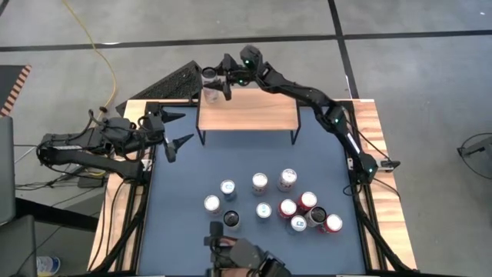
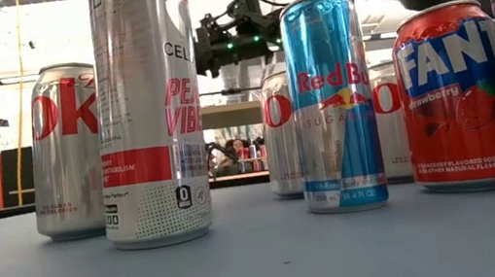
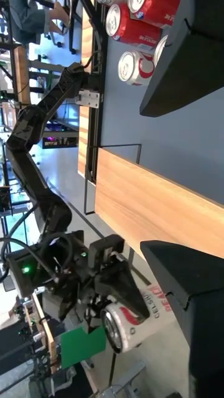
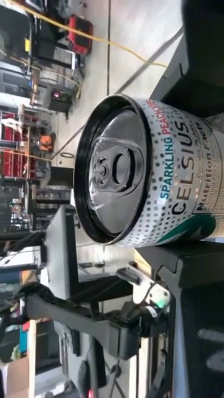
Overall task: Place canned beverage on shelf
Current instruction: Put the bottom left black soda on the shelf
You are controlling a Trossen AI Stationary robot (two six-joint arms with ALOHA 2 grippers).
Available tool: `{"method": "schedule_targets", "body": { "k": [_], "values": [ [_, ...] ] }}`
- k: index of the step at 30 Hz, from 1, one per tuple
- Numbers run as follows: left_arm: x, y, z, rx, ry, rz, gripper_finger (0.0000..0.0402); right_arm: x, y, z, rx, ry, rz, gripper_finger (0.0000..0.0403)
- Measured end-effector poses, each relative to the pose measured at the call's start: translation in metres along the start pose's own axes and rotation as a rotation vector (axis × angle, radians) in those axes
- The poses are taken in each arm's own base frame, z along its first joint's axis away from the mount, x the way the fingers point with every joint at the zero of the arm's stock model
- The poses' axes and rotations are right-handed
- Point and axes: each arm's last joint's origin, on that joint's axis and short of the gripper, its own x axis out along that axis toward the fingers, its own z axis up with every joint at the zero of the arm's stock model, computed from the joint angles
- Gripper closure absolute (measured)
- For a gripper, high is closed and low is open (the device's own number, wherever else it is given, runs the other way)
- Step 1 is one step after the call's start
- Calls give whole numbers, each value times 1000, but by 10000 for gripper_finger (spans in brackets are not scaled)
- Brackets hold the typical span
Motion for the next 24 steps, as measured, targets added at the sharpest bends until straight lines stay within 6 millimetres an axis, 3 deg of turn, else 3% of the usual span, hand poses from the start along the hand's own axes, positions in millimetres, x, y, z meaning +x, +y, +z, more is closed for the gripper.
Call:
{"method": "schedule_targets", "body": {
  "k": [24],
  "values": [
    [0, 0, 0, -9, 0, 0, 69, 0, 1, -4, -5, 30, 19, 176]
  ]
}}
